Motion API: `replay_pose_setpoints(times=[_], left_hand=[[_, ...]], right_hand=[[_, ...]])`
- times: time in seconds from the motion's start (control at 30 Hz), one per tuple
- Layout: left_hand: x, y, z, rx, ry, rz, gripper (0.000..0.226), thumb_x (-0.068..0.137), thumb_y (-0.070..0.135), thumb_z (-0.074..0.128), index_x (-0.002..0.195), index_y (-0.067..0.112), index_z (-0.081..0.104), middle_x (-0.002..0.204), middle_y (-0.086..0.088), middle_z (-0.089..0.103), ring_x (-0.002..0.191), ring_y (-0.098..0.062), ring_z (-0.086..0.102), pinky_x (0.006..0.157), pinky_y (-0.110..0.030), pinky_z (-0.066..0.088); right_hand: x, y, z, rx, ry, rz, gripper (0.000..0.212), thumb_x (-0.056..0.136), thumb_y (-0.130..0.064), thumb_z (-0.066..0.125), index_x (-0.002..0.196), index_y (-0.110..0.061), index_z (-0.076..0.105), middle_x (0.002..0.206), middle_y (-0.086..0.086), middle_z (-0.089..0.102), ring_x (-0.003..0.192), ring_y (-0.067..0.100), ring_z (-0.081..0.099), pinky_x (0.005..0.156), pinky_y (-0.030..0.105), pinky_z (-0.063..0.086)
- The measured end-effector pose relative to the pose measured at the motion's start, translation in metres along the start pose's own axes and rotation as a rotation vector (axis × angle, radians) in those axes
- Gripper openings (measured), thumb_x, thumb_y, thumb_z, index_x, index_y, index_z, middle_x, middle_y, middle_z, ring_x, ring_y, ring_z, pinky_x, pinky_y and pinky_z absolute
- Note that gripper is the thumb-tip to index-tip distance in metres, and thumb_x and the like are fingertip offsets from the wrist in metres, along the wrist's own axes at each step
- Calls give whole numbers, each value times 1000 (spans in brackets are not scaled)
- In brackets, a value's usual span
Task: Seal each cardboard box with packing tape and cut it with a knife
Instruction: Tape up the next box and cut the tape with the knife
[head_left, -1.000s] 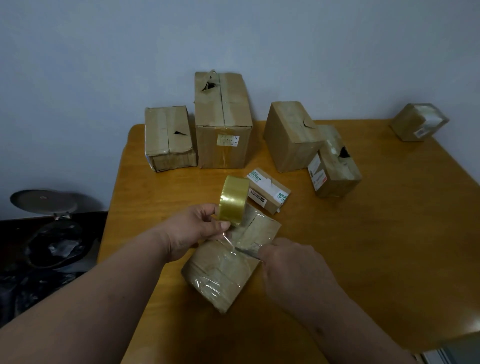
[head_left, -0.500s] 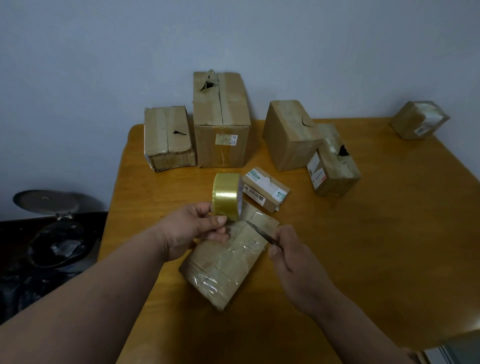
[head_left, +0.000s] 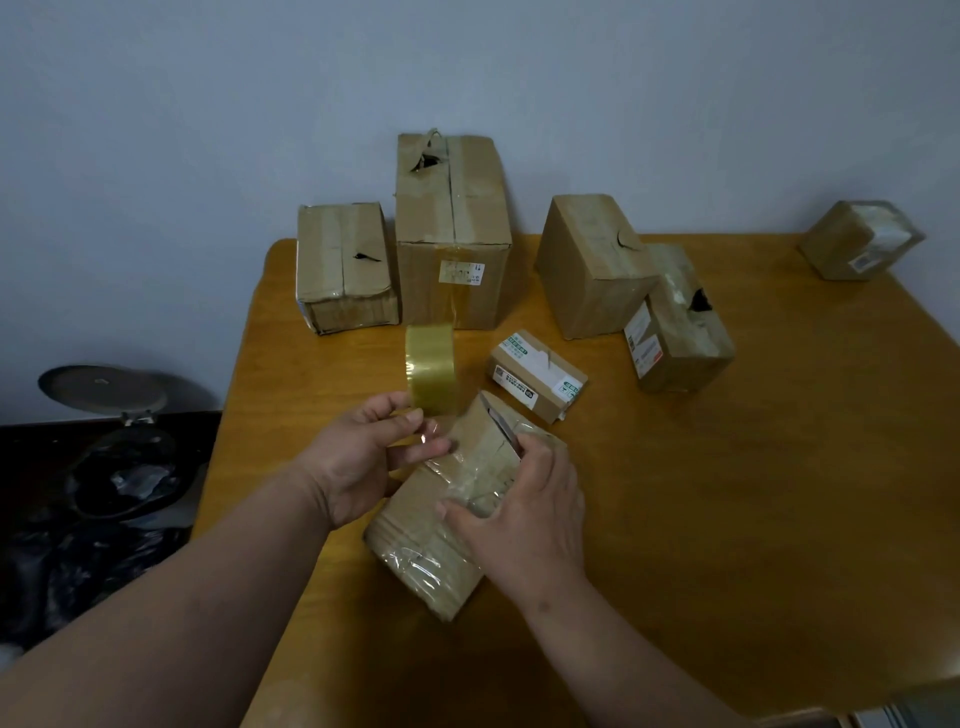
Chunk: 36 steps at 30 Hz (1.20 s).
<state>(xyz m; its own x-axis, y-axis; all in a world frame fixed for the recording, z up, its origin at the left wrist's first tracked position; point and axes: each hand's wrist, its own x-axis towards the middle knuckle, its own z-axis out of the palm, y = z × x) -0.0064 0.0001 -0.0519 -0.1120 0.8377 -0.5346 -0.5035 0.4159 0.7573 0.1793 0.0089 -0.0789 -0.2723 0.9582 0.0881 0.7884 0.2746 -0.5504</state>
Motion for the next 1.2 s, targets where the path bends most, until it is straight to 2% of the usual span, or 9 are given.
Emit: replay_pose_setpoints(times=[0.07,0.2,0.33,0.47,0.63,0.87,1.0,1.1,1.2], left_hand=[[1,-2,-2,-36,21,-16,26,88,11,61,112,20,58,101,-6,67,90,-21,73,101,-56,41],[3,-6,-2,-60,33,-59,33,88,5,61,116,20,54,86,-2,69,86,-21,74,86,-46,47],[3,-5,-1,-49,52,-82,58,76,5,67,131,16,50,95,-5,70,87,-22,72,83,-46,49],[2,-5,-2,-63,91,-72,46,71,-1,67,110,19,55,79,0,73,70,-16,73,74,-40,48],[1,-10,-7,18,127,-67,33,80,-5,65,100,21,63,68,4,66,58,-9,65,69,-33,46],[-2,-33,-48,42,349,-82,37,88,-9,57,115,16,59,75,0,57,63,-13,56,50,-21,46],[-11,-68,-78,139,505,-137,32,85,-15,55,106,8,61,71,-10,66,53,-15,54,41,-16,40],[-13,-94,-93,235,625,-164,35,80,-17,58,108,5,59,62,-15,63,44,-19,52,42,-20,39],[-9,-104,-97,339,701,-135,43,75,-6,71,113,7,54,74,-17,65,56,-26,59,53,-30,43]], right_hand=[[0,0,0,6,-6,-5,99,54,-77,59,131,-25,23,126,0,43,118,19,42,99,38,39],[6,5,-2,74,-6,28,98,53,-71,66,130,-27,25,120,-8,38,112,12,40,95,34,43],[13,11,-3,118,-32,77,92,56,-64,79,127,-31,29,115,-13,37,102,5,42,81,25,44],[10,12,-1,116,-70,66,68,72,-60,72,119,-30,34,118,-12,40,96,5,50,64,15,40],[14,15,-4,52,-104,48,51,86,-52,63,122,-24,39,125,-6,43,95,7,54,62,19,46],[15,16,-3,37,-116,49,52,85,-57,62,123,-27,41,118,-11,42,89,1,48,54,8,31],[14,16,-2,35,-90,48,51,83,-56,64,118,-28,40,109,-13,39,89,3,47,57,8,30],[14,15,-1,39,-68,41,50,82,-55,66,115,-27,40,106,-11,40,88,5,48,60,14,35],[14,14,-1,38,-54,31,52,81,-53,66,118,-25,41,106,-12,38,88,5,45,61,9,29]])
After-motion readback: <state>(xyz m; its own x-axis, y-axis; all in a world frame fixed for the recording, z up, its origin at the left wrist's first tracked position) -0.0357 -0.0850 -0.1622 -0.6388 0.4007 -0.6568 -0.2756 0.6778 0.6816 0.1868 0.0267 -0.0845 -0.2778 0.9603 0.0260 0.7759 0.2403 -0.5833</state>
